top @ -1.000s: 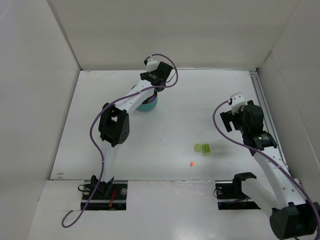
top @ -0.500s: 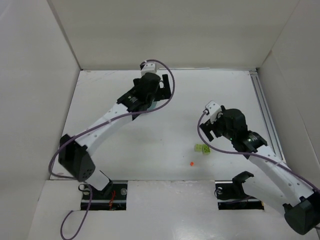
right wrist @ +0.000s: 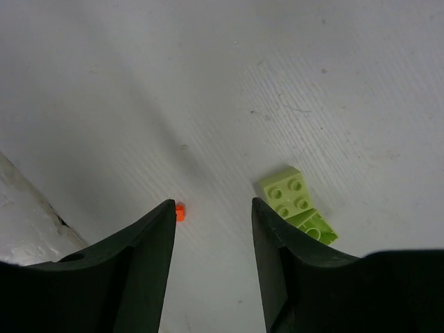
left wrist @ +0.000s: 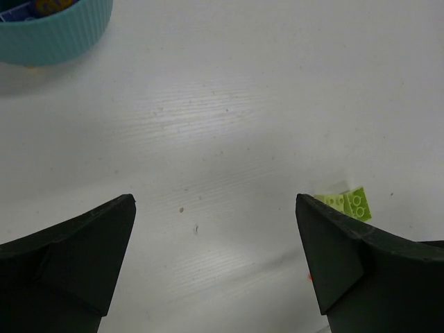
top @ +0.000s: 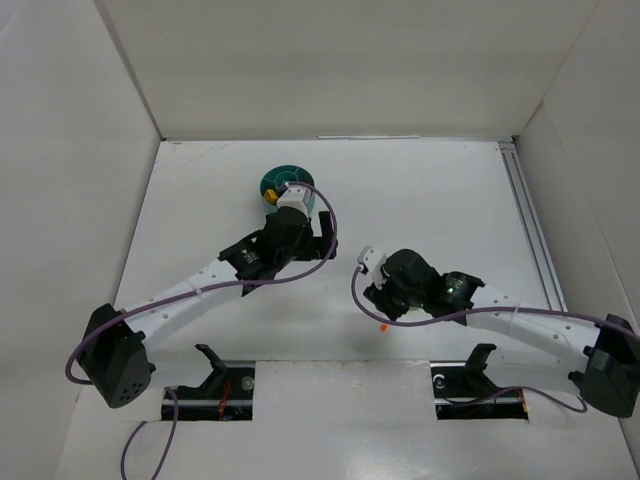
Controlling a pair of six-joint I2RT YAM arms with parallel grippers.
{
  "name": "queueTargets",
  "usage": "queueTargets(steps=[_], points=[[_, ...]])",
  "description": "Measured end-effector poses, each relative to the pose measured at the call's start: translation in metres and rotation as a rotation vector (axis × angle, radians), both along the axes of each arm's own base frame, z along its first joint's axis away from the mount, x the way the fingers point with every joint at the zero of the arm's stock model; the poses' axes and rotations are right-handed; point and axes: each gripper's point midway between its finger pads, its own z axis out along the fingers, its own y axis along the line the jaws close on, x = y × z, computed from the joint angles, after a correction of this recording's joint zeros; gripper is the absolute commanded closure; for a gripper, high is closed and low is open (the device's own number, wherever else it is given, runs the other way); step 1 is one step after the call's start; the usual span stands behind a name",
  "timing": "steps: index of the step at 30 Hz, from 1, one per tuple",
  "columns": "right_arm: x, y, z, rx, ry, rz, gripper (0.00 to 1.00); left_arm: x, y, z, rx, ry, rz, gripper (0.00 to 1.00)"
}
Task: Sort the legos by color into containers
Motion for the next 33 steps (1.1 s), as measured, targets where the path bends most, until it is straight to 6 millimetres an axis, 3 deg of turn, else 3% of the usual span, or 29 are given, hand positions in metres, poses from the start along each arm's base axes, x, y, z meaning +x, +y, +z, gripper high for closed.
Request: queueTargets(steps=[3,16,24,33], points=[[-0.004,-0.001,-0.014,-0.04,0.04,-0.01,0.52,-0.005,0.002,-0.009,0.009,0.024,0.001,0.01],[-0.033,0.001,-0.059,-0.167,0.168,-0.018,0.53,-0.011,0.008,-0.007,-0.014,0.032,0.029,0.01],[-0.043,-0.009,-0.073,-0.187,0.203,-0.045,0.53,-0.012,0.013,-0.01,-0.002,0.041,0.049,0.01],[-0.043,-0.006,-0.08,-0.17,0.204,-0.051,0.55,-0.011,0.016,-0.011,0.011,0.041,0.065,0.01]])
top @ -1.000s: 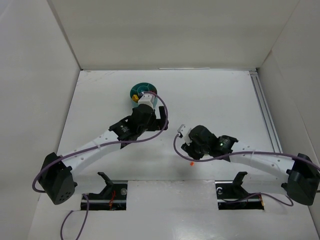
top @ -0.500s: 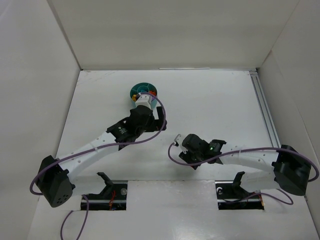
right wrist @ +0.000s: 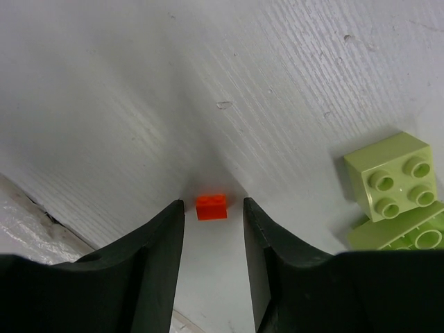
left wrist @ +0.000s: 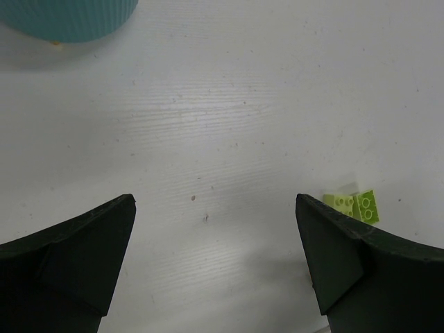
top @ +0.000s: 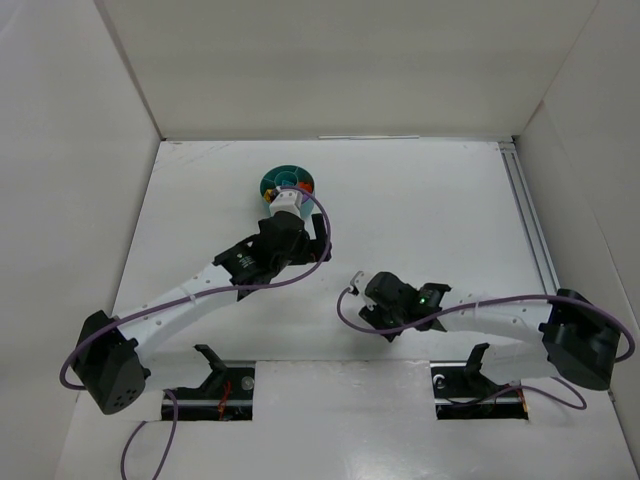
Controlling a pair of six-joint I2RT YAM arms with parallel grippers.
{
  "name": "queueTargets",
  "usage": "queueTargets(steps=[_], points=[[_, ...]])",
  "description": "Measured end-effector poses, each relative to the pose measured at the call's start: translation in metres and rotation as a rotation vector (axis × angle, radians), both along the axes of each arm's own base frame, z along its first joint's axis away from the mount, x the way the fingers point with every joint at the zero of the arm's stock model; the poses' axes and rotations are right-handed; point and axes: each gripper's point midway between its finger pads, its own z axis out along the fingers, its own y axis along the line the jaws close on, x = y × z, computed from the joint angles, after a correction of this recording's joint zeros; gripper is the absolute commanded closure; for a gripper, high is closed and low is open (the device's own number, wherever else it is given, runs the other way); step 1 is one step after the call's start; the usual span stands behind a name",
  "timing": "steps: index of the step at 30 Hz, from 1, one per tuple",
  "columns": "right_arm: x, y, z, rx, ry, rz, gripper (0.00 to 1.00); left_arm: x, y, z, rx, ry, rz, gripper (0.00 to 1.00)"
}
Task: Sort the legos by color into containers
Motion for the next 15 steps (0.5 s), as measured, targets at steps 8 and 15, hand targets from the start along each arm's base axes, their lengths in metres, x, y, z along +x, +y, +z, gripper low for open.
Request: queueTargets(steps=[8,15], points=[[0.0025,0.0061,-0.0001,0.022,-0.005,-0.006,0.64,-0.0003,0.001,-0.0029,0.008,0.008,0.004,0.01],[0.0028,0.0057,-0.0002,0.023,-0.003,-0.029,0.61,0.0003,0.0013,-0.0053,0.015,0.012,0.007,0.01]])
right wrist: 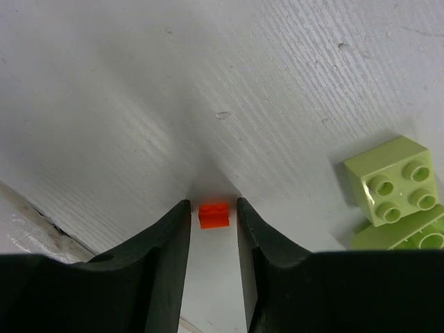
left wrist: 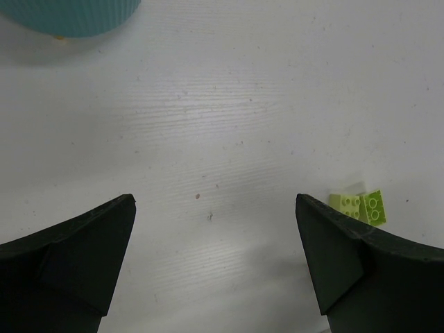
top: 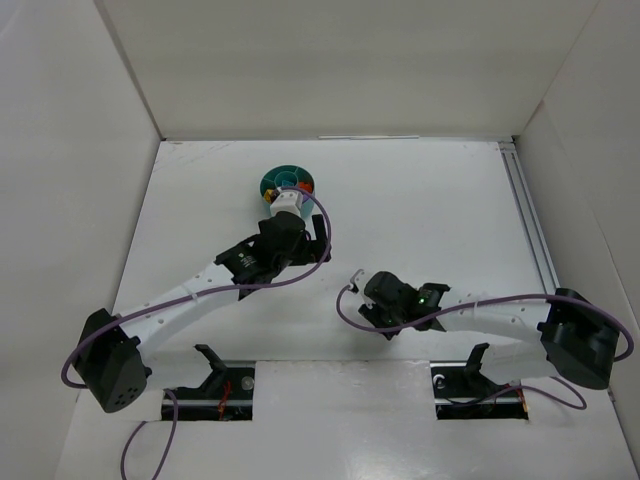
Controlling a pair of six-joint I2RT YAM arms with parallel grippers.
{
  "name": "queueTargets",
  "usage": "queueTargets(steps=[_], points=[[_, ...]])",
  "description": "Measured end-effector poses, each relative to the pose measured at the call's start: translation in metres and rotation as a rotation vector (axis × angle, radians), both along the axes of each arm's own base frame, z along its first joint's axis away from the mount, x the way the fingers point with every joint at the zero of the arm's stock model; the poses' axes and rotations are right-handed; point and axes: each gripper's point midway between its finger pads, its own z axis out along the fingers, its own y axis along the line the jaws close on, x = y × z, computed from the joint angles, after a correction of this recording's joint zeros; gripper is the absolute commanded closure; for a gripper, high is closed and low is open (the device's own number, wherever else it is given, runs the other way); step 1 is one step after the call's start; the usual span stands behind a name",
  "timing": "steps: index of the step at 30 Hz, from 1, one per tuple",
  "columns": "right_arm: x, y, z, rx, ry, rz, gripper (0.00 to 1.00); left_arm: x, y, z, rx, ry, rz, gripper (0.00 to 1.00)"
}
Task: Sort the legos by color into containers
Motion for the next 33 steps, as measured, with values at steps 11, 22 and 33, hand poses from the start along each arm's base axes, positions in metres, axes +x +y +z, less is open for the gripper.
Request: queueTargets(steps=[11,22,33], points=[[-0.004,0.002,0.0,-0.01,-0.007,-0.016,0.67,0.001,0.003,-0.001,0.011,-0.001,0.012,0.01],[-0.007,0.003,0.0,-0.034,-0.01,-0.007,0.75,0.004,0.008,-0.001,0.025,-0.015,0.038,0.01],[0.018,0.025,0.042,0.016,-0.14,0.076,0.75,0.023,0.045,-0.001,0.021,0.008,0.193,0.01]])
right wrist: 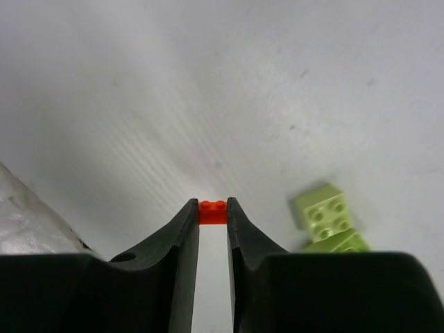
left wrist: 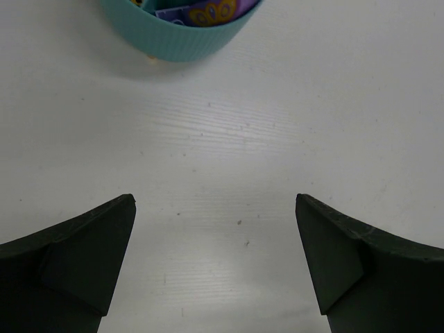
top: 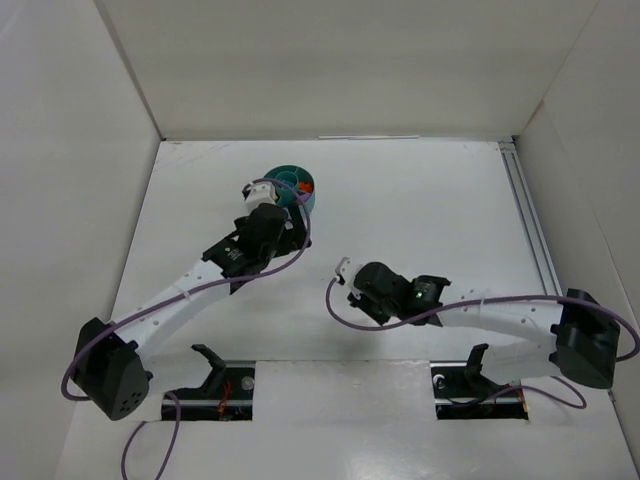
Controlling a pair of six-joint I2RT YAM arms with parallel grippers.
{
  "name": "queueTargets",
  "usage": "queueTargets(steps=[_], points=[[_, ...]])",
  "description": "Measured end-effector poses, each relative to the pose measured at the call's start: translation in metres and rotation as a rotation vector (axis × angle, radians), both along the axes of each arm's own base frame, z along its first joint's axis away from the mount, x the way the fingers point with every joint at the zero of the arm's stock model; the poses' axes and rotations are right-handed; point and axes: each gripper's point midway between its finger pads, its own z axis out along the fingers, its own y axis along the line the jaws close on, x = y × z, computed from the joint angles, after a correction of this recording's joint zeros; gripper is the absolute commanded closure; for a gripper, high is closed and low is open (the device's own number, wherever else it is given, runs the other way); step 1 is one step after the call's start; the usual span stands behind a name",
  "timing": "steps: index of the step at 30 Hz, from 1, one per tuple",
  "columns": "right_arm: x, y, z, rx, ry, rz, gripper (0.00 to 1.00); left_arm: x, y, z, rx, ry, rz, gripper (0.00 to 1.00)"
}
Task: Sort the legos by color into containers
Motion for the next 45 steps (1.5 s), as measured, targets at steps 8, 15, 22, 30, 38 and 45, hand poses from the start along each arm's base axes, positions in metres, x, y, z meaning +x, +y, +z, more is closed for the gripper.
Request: queueTargets(steps=[8,15,22,30,38,45], points=[[0.081,0.061,0.103,0.136,-0.265,0.066,0.75,0.013,0.065,0.017,-0.087,-0.046,0.213,0.01],[0.201,0.085,0.164,0.198,-0.418,0.07,0.76,0.015,0.106,-0.003,-0.101,-0.008,0.348,0.01],[0.288,0.126,0.145,0.241,-0.423,0.176,0.77,0.021,0.105,0.001,-0.136,-0.028,0.348,0.01],[0.34,0.154,0.117,0.289,-0.428,0.263,0.77,0.027,0.111,0.003,-0.124,-0.047,0.352,0.01],[0.356,0.165,0.132,0.321,-0.482,0.284,0.75,0.036,0.11,0.0,-0.107,-0.054,0.325,0.01],[0.363,0.167,0.134,0.329,-0.503,0.288,0.67,0.038,0.108,-0.011,-0.086,-0.023,0.304,0.01]])
